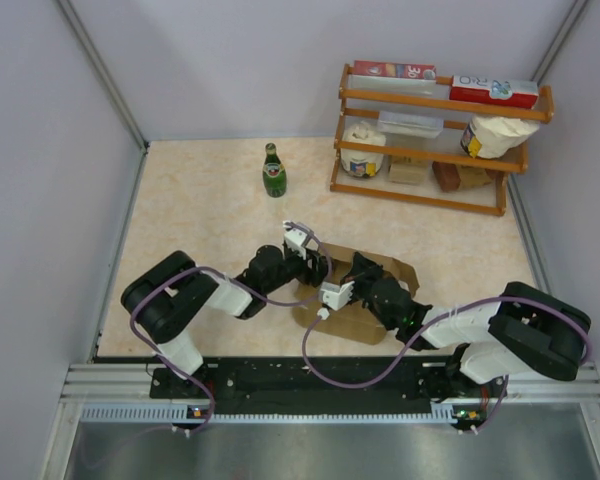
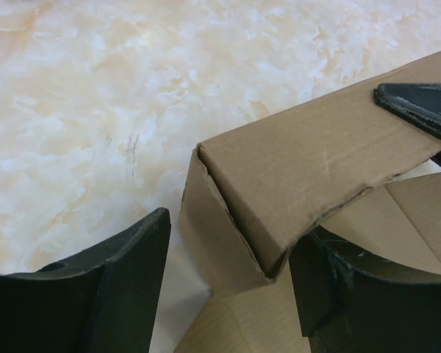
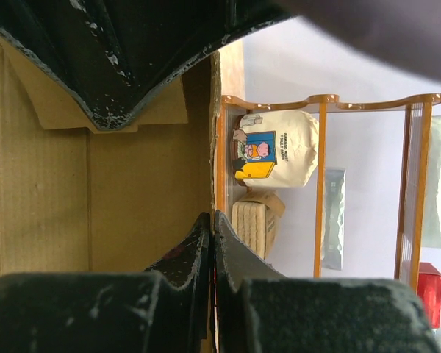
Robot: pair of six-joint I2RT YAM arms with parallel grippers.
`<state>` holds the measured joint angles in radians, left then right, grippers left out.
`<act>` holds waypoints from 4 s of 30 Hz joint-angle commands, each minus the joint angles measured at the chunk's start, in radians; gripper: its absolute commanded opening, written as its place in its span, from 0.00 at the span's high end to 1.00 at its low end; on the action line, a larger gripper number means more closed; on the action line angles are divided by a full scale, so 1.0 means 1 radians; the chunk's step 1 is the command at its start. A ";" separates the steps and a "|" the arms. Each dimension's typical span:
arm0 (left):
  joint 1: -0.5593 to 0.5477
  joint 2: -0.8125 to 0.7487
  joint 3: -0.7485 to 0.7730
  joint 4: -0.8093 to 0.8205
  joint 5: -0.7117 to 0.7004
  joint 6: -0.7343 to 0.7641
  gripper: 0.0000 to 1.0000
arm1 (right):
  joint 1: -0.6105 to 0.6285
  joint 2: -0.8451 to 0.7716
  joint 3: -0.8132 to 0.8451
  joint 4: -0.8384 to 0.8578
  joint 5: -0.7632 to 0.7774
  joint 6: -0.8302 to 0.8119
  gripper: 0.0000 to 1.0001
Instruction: Fold the paper box
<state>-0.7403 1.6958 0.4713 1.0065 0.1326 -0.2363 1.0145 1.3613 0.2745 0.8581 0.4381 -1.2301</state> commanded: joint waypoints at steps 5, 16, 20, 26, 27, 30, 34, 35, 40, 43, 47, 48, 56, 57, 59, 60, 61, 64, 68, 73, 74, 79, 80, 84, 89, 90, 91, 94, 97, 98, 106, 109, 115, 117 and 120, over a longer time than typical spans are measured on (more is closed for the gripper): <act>-0.004 0.039 0.044 0.007 -0.030 0.046 0.35 | 0.016 -0.028 0.003 0.010 -0.024 0.024 0.99; -0.060 0.041 0.055 -0.009 -0.183 0.083 0.50 | 0.016 -0.034 0.009 -0.004 -0.038 0.055 0.99; -0.111 0.038 0.067 -0.037 -0.295 0.121 0.55 | 0.018 -0.033 0.008 -0.007 -0.036 0.061 0.98; -0.160 0.047 0.075 -0.049 -0.419 0.141 0.62 | 0.018 -0.036 0.006 -0.005 -0.036 0.070 0.98; -0.165 0.047 0.075 -0.049 -0.429 0.143 0.63 | 0.018 -0.034 0.006 -0.005 -0.038 0.072 0.98; -0.172 0.050 0.073 -0.046 -0.455 0.146 0.66 | 0.018 -0.037 0.006 -0.007 -0.038 0.075 0.98; -0.191 0.061 0.087 -0.054 -0.494 0.149 0.68 | 0.018 -0.036 0.006 -0.010 -0.039 0.080 0.98; -0.195 0.067 0.092 -0.058 -0.507 0.149 0.69 | 0.018 -0.036 0.008 -0.010 -0.039 0.080 0.98; -0.229 0.087 0.110 -0.063 -0.583 0.160 0.71 | 0.018 -0.034 0.009 -0.008 -0.038 0.081 0.98; -0.245 0.093 0.118 -0.069 -0.620 0.160 0.74 | 0.018 -0.033 0.009 -0.008 -0.038 0.084 0.98; -0.251 0.094 0.121 -0.077 -0.636 0.161 0.82 | 0.018 -0.031 0.008 -0.011 -0.038 0.084 0.98; -0.252 0.094 0.122 -0.075 -0.636 0.163 0.84 | 0.018 -0.033 0.009 -0.011 -0.036 0.086 0.98; -0.258 0.100 0.136 -0.094 -0.645 0.166 1.00 | 0.016 -0.031 0.012 -0.010 -0.033 0.086 0.97; -0.258 0.100 0.136 -0.094 -0.645 0.167 1.00 | 0.016 -0.031 0.014 -0.010 -0.030 0.087 0.97; -0.260 0.100 0.138 -0.095 -0.653 0.161 0.98 | 0.018 -0.036 0.020 -0.017 -0.030 0.098 0.95; -0.261 0.100 0.138 -0.095 -0.660 0.155 0.95 | 0.016 -0.039 0.023 -0.021 -0.030 0.103 0.94; -0.263 0.100 0.136 -0.094 -0.666 0.152 0.88 | 0.018 -0.044 0.026 -0.024 -0.033 0.109 0.93; -0.264 0.097 0.132 -0.095 -0.677 0.144 0.77 | 0.018 -0.062 0.032 -0.044 -0.035 0.132 0.85; -0.265 0.078 0.124 -0.120 -0.665 0.131 0.65 | 0.027 -0.120 0.052 -0.089 -0.032 0.207 0.75; -0.268 0.006 0.084 -0.158 -0.613 0.071 0.59 | 0.030 -0.206 0.072 -0.200 -0.064 0.282 0.62; -0.268 -0.011 0.073 -0.166 -0.601 0.059 0.57 | 0.029 -0.212 0.071 -0.209 -0.067 0.290 0.61; -0.272 -0.122 0.014 -0.218 -0.495 0.017 0.53 | 0.029 -0.264 0.063 -0.261 -0.105 0.357 0.57; -0.274 -0.148 0.003 -0.235 -0.473 0.006 0.53 | 0.030 -0.278 0.061 -0.274 -0.116 0.371 0.57; -0.275 -0.234 -0.036 -0.289 -0.432 -0.023 0.49 | 0.029 -0.318 0.061 -0.310 -0.157 0.408 0.54; -0.280 -0.301 -0.088 -0.301 -0.366 -0.050 0.45 | 0.029 -0.353 0.061 -0.347 -0.205 0.451 0.51; -0.280 -0.309 -0.097 -0.302 -0.351 -0.054 0.44 | 0.029 -0.364 0.060 -0.353 -0.217 0.461 0.50; -0.281 -0.318 -0.103 -0.302 -0.334 -0.058 0.44 | 0.029 -0.373 0.058 -0.356 -0.231 0.474 0.50; -0.283 -0.344 -0.126 -0.298 -0.283 -0.070 0.42 | 0.029 -0.416 0.061 -0.398 -0.283 0.514 0.49; -0.284 -0.370 -0.140 -0.298 -0.232 -0.078 0.39 | 0.030 -0.459 0.068 -0.435 -0.346 0.567 0.48; -0.284 -0.383 -0.145 -0.299 -0.219 -0.084 0.38 | 0.030 -0.474 0.075 -0.447 -0.369 0.589 0.48; -0.286 -0.672 -0.203 -0.471 -0.174 -0.135 0.35 | 0.027 -0.527 0.182 -0.490 -0.319 0.890 0.54; -0.288 -0.807 -0.209 -0.589 -0.168 -0.139 0.35 | 0.026 -0.518 0.224 -0.496 -0.288 0.992 0.65; -0.288 -1.025 -0.211 -0.764 -0.266 -0.198 0.51 | -0.014 -0.440 0.298 -0.550 -0.190 1.221 1.00; -0.286 -1.058 -0.223 -0.766 -0.309 -0.224 0.72 | -0.060 -0.401 0.318 -0.582 -0.234 1.316 1.00; -0.286 -1.078 -0.240 -0.758 -0.355 -0.248 1.00 | -0.137 -0.334 0.327 -0.588 -0.352 1.397 1.00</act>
<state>-1.0229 0.6449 0.2611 0.2821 -0.1356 -0.4389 0.9615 0.9585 0.5541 0.3058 0.1780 -0.0357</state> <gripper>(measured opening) 0.117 0.003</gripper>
